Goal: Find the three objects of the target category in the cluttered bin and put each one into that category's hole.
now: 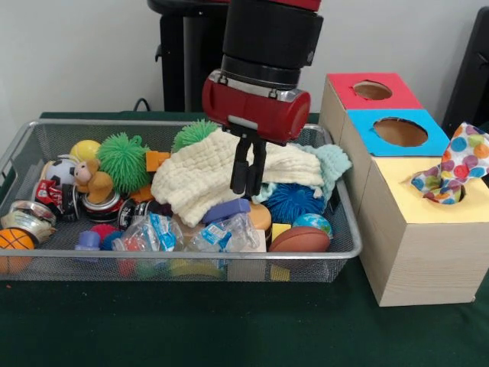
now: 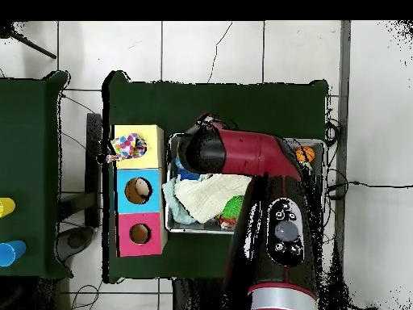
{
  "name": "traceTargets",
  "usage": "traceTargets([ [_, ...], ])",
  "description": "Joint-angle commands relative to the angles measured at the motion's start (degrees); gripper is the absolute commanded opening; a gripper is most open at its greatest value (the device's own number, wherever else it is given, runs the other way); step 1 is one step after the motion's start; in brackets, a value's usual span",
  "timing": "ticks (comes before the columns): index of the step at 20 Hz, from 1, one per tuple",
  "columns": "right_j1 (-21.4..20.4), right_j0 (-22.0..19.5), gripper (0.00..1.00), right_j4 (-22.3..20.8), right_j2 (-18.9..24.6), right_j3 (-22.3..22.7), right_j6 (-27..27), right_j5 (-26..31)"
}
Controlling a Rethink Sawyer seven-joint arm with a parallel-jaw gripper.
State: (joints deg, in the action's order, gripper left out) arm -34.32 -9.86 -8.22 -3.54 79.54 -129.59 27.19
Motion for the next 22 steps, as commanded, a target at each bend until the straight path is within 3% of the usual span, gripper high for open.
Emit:
traceTargets([
  [1,1.32,3.99,0.00,-4.96,3.58,-2.24,5.54,7.14],
  [10,0.94,3.82,0.00,-3.89,5.37,-1.59,4.20,8.02],
  [22,0.91,-0.35,0.00,-3.31,9.83,-0.67,6.68,8.62],
])
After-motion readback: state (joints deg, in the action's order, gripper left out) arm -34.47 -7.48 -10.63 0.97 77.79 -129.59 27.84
